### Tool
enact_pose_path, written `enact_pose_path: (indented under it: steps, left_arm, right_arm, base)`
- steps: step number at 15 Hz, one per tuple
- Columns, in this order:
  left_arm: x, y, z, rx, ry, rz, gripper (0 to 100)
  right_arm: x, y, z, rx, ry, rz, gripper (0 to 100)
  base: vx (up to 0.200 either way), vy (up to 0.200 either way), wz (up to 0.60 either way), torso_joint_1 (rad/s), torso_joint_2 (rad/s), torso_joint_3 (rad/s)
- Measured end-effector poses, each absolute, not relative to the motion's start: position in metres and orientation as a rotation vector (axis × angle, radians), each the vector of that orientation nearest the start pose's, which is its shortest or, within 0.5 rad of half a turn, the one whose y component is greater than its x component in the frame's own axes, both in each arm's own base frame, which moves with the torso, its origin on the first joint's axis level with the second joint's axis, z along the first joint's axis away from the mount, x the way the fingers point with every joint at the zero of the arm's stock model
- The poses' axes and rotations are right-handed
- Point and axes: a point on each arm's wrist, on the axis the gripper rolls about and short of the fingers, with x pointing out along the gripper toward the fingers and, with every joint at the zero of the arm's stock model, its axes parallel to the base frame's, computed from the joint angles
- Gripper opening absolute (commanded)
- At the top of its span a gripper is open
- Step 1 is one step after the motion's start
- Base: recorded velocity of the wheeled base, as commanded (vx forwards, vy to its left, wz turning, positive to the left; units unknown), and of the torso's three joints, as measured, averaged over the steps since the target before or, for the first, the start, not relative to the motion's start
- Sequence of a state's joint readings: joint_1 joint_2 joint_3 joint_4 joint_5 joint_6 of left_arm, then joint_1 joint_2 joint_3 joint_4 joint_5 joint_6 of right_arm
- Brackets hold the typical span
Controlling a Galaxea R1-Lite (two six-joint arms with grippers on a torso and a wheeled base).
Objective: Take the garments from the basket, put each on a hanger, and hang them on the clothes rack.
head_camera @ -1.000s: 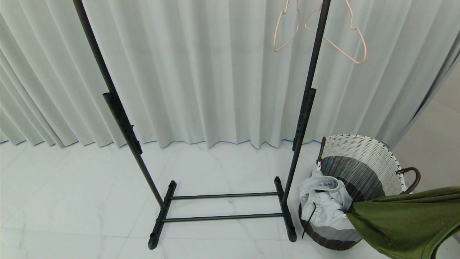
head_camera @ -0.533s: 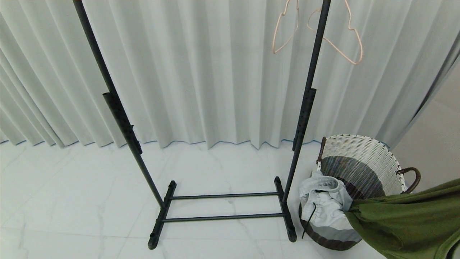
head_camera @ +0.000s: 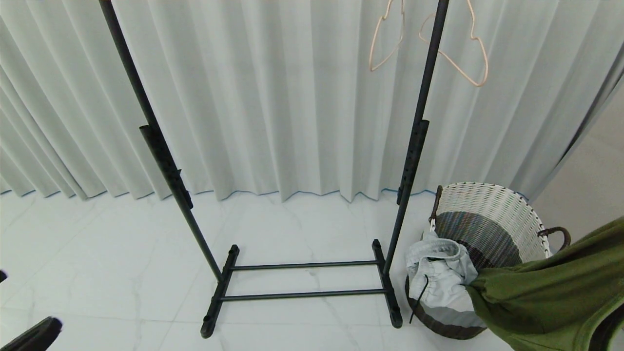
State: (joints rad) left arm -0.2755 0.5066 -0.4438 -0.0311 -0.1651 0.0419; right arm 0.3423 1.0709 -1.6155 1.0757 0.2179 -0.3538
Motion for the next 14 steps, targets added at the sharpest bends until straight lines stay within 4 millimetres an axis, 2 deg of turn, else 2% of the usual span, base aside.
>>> enact_pose_path:
  steps: [2,4,5,7,10,14]
  left_arm:
    - [0.054,-0.025,0.234,0.048,0.11,-0.549,100]
    - [0.093,-0.05,0.251,0.056,0.193,-0.631,100]
    - [0.111,-0.067,0.256,0.063,0.235,-0.689,100]
    - [0.134,-0.107,0.255,0.079,0.321,-0.825,100]
    - [0.142,-0.172,0.235,0.031,0.481,-0.988,100]
    - [0.141,-0.257,0.209,-0.042,0.571,-1.04,100]
  right_arm:
    - [0.061,0.029,0.359,-0.342,0.484,0.65,0]
    - [0.07,0.032,0.349,-0.331,0.525,0.648,0]
    - [0.075,0.034,0.342,-0.326,0.543,0.645,0]
    - [0.086,0.039,0.332,-0.314,0.53,0.636,0]
    - [0.106,0.046,0.315,-0.261,0.516,0.589,0]
    - [0.114,0.049,0.294,-0.256,0.552,0.57,0]
  base:
    - [0.0,0.0,0.0,0.0,0.0,0.0]
    - [0.0,0.0,0.0,0.0,0.0,0.0]
    - [0.0,0.0,0.0,0.0,0.0,0.0]
    - [0.0,0.0,0.0,0.0,0.0,0.0]
    - [0.0,0.0,0.0,0.0,0.0,0.0]
    - [0.0,0.0,0.0,0.0,0.0,0.0]
